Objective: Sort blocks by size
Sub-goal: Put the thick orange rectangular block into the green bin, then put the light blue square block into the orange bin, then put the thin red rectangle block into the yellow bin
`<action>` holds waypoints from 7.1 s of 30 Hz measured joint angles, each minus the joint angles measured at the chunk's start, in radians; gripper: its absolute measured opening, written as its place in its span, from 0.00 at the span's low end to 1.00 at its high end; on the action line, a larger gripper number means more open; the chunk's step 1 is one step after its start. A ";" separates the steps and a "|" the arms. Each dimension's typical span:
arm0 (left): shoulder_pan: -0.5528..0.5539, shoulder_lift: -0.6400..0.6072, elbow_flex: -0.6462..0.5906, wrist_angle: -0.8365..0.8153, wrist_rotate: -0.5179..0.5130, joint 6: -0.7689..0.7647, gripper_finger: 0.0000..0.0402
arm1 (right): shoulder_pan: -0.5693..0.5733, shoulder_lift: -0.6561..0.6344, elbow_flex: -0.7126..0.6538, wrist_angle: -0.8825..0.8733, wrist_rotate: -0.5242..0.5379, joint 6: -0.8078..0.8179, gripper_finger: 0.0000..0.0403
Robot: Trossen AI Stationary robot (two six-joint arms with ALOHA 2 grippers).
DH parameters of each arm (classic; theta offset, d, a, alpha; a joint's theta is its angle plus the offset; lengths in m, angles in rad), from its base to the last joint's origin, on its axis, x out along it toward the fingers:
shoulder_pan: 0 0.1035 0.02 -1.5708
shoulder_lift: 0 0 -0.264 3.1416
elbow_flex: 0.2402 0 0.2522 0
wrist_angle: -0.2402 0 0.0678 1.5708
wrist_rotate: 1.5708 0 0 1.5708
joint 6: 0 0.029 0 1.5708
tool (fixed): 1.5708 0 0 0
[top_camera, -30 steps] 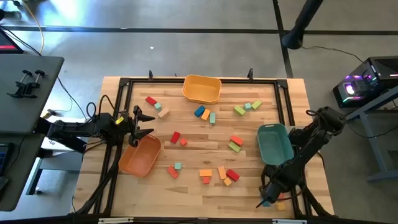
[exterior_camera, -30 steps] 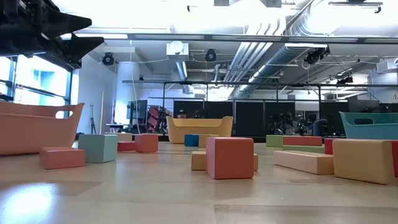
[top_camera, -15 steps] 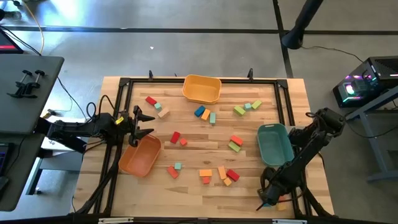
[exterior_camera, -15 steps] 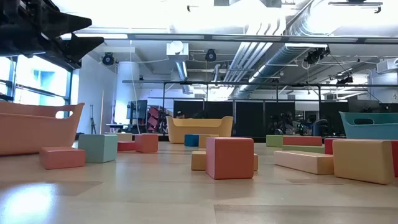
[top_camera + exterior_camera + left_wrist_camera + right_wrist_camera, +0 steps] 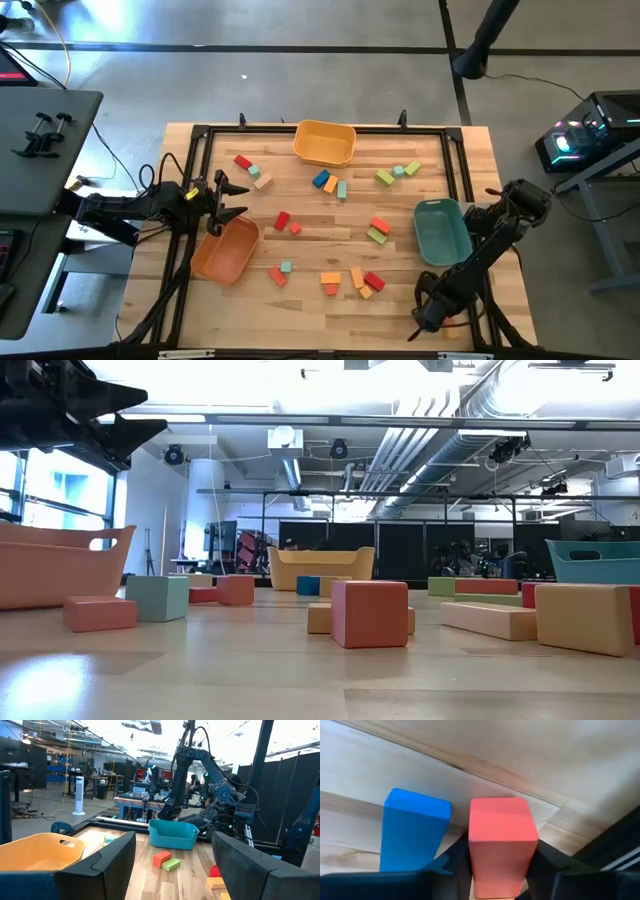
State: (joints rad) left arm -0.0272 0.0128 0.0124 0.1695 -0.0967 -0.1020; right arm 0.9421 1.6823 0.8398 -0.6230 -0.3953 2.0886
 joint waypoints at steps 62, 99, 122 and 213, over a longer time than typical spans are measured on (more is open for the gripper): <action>-0.002 0.098 0.034 0.250 0.091 0.043 0.62 | -0.592 -0.301 0.296 -0.837 0.656 -1.043 0.56; -0.518 1.524 0.868 -0.437 -0.223 -0.274 0.62 | -0.373 -0.031 -0.070 1.060 1.198 -1.825 0.56; -0.460 1.714 0.868 -0.473 -0.149 -0.469 0.61 | -0.399 -0.031 -0.070 1.061 1.112 -1.870 0.56; -0.350 1.465 0.733 0.102 -0.061 -0.018 0.58 | -0.279 -0.119 -0.069 0.868 1.340 -1.739 0.56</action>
State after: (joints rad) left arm -0.3769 1.4776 0.7452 0.2719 -0.1581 -0.1200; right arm 0.6628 1.5635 0.7708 0.2448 0.9444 0.3497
